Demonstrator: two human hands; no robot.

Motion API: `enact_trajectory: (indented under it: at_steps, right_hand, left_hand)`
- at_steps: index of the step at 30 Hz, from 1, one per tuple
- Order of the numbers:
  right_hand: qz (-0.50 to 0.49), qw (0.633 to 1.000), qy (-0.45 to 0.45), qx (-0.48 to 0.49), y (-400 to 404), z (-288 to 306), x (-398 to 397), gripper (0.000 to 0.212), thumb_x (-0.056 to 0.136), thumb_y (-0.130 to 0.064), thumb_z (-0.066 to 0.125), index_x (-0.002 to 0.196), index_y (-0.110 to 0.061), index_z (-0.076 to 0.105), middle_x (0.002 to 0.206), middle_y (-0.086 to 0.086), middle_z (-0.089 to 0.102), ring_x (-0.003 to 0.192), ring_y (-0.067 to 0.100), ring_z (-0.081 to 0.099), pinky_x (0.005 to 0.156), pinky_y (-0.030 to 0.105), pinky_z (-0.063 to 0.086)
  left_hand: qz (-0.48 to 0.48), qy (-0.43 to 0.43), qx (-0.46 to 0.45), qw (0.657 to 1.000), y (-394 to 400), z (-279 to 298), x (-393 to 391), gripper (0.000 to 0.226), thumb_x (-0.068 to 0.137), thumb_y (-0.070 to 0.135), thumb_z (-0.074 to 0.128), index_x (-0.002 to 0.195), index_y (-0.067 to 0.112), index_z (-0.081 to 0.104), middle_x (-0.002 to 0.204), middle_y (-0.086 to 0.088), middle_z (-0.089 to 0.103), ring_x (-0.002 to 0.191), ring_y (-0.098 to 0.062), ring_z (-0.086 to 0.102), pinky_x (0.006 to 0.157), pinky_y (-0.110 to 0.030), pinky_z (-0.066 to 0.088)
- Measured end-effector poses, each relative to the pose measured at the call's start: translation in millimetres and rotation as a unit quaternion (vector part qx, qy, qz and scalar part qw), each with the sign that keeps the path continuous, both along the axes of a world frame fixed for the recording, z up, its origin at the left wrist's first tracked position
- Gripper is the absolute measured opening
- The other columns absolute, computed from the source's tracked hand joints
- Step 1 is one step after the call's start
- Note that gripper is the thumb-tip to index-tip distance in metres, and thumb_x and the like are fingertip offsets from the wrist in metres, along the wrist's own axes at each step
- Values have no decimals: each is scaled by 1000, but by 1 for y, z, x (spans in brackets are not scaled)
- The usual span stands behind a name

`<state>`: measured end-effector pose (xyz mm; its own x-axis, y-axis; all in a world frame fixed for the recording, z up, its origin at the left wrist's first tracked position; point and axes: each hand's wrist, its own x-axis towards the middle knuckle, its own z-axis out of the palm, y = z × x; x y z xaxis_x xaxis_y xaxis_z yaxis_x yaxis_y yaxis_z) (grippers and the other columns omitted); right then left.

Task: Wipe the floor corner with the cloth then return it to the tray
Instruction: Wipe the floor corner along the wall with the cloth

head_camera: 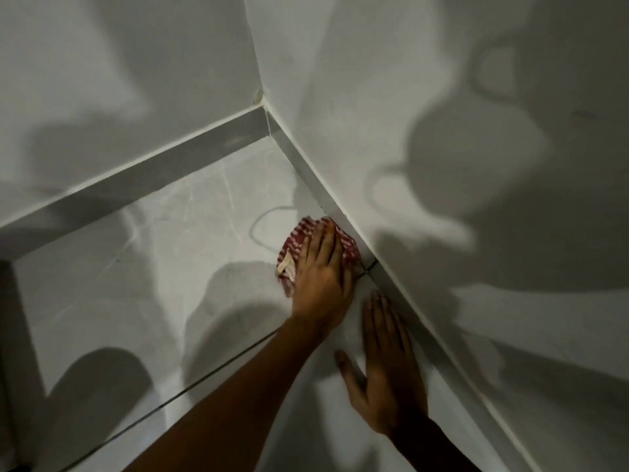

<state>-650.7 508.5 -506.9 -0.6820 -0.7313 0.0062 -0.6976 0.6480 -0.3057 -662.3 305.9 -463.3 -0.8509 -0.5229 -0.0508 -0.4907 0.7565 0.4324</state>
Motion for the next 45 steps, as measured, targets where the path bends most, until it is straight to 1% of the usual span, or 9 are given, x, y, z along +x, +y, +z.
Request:
enact_trajectory:
  at_steps: [4,9,14,19,26,30,35,42,45]
  right_hand:
    - [2,1000,4,-4,0,0,0,93,110,-65,45,178,-8,20,188,9,20,174,27,24,139,48,30]
    - [12,999,-3,-31,3,-4,-1,91,110,-60,47,178,-8,17,190,6,12,176,27,17,141,45,25]
    - [12,999,-4,-30,1,-4,-2,87,110,-58,45,178,-8,20,190,6,14,176,26,19,141,45,27]
    - [3,999,-4,-33,1,-1,-2,86,111,-61,39,178,-9,21,189,8,19,175,27,22,140,45,28]
    - [1,1000,5,-30,2,1,1,84,112,-60,36,177,-7,24,188,9,22,175,27,24,140,45,28]
    - [-4,1000,2,-25,3,0,1,87,111,-62,36,178,-9,20,189,7,19,175,26,23,141,42,25]
    - [1,1000,12,-23,2,-2,-1,86,112,-62,36,177,-8,21,188,9,22,174,27,26,140,45,28]
    - [-7,999,15,-38,3,-3,0,87,111,-62,41,177,-9,23,186,9,26,173,27,29,140,45,28]
    - [-11,999,11,-43,2,-4,0,87,111,-62,41,178,-10,22,187,8,25,174,25,25,142,42,23]
  left_hand:
    - [-161,-30,-53,985,-1,1,39,64,108,45,39,165,15,37,175,-7,30,166,-23,19,137,-45,16]
    - [-15,-54,-53,997,-26,16,-3,63,108,30,44,166,8,32,178,-17,17,167,-34,9,137,-44,7]
    - [-11,51,-21,998,-6,8,3,50,97,9,65,145,-3,60,152,-30,50,139,-46,51,116,-51,48]
    - [-125,97,-69,985,-19,-9,39,49,109,31,53,151,6,58,163,-15,51,156,-33,42,128,-47,38]
    - [-53,88,-17,995,-1,1,27,50,112,37,39,147,12,64,162,-8,54,159,-28,38,130,-45,33]
    - [-75,86,-9,993,-13,2,28,40,109,34,53,138,16,72,157,-6,59,155,-26,45,125,-44,41]
    - [45,87,51,994,5,4,12,36,103,32,65,134,16,75,156,-6,60,155,-27,45,124,-47,43]
    - [-100,99,-88,986,-3,-8,39,40,110,37,54,142,20,70,158,-4,58,155,-26,45,125,-53,38]
    - [-42,99,-111,988,-13,-8,28,41,111,34,47,141,20,70,156,-4,61,155,-26,46,128,-52,32]
